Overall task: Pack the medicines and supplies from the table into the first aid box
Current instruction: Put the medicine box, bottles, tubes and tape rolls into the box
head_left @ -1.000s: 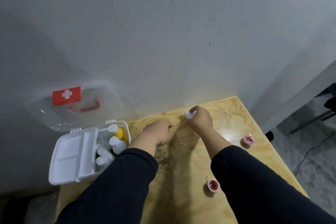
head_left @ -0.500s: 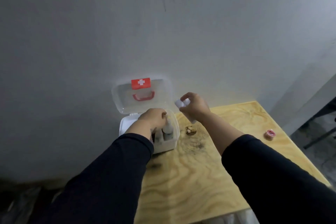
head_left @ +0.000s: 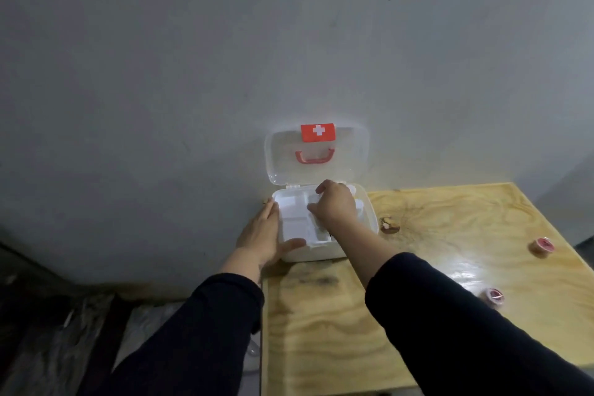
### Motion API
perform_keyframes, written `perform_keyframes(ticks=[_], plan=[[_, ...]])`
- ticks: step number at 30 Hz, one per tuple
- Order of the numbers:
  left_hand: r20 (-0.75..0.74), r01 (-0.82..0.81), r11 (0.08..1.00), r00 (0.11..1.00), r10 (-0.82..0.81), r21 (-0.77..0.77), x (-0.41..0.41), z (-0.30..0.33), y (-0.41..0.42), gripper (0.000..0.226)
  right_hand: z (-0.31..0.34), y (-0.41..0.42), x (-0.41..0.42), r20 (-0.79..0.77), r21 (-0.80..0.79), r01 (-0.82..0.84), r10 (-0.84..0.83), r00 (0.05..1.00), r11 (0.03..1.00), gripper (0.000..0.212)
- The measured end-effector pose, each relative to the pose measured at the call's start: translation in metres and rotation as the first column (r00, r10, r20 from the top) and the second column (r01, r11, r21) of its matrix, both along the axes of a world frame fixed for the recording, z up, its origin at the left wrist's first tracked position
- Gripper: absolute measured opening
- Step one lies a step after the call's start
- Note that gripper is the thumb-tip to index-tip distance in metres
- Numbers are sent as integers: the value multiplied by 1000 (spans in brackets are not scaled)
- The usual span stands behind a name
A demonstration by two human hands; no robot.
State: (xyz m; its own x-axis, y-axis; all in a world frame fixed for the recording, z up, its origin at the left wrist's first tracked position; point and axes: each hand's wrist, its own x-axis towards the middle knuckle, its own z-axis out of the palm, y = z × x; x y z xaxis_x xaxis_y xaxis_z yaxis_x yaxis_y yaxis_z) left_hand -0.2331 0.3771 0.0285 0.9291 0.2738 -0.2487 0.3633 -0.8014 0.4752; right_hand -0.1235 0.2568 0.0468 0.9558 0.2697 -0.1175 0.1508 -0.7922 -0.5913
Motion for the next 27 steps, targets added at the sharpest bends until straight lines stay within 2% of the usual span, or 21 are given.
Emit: perform_keyframes(ticks=[3, 8, 12, 16, 23, 25, 27], plan=[[45, -20, 998, 999, 23, -53, -2, -4, 1, 116, 2, 5, -2, 24, -18, -12, 13, 1000, 1000, 33], [100, -67, 995, 992, 74, -72, -2, -8, 1, 115, 11, 7, -16, 27, -49, -242, 243, 970, 969, 48], [108, -62, 995, 992, 70, -75, -4, -9, -1, 112, 9, 4, -27, 36, -79, -310, 314, 949, 947, 33], [79, -78, 991, 993, 87, -112, -7, -7, -3, 113, 4, 5, -33, 34, -122, -372, 378, 925, 920, 33], [3, -58, 997, 998, 59, -42, -7, 2, -5, 110, 3, -1, -34, -13, -35, -371, 371, 928, 928, 38], [36, -61, 998, 997, 62, -17, -1, 12, -6, 98, 9, -10, -31, 31, -4, -320, 320, 947, 947, 31], [101, -31, 999, 995, 28, 20, 12, 28, -9, 76, 17, -23, -27, 69, 39, -268, 265, 962, 963, 25]])
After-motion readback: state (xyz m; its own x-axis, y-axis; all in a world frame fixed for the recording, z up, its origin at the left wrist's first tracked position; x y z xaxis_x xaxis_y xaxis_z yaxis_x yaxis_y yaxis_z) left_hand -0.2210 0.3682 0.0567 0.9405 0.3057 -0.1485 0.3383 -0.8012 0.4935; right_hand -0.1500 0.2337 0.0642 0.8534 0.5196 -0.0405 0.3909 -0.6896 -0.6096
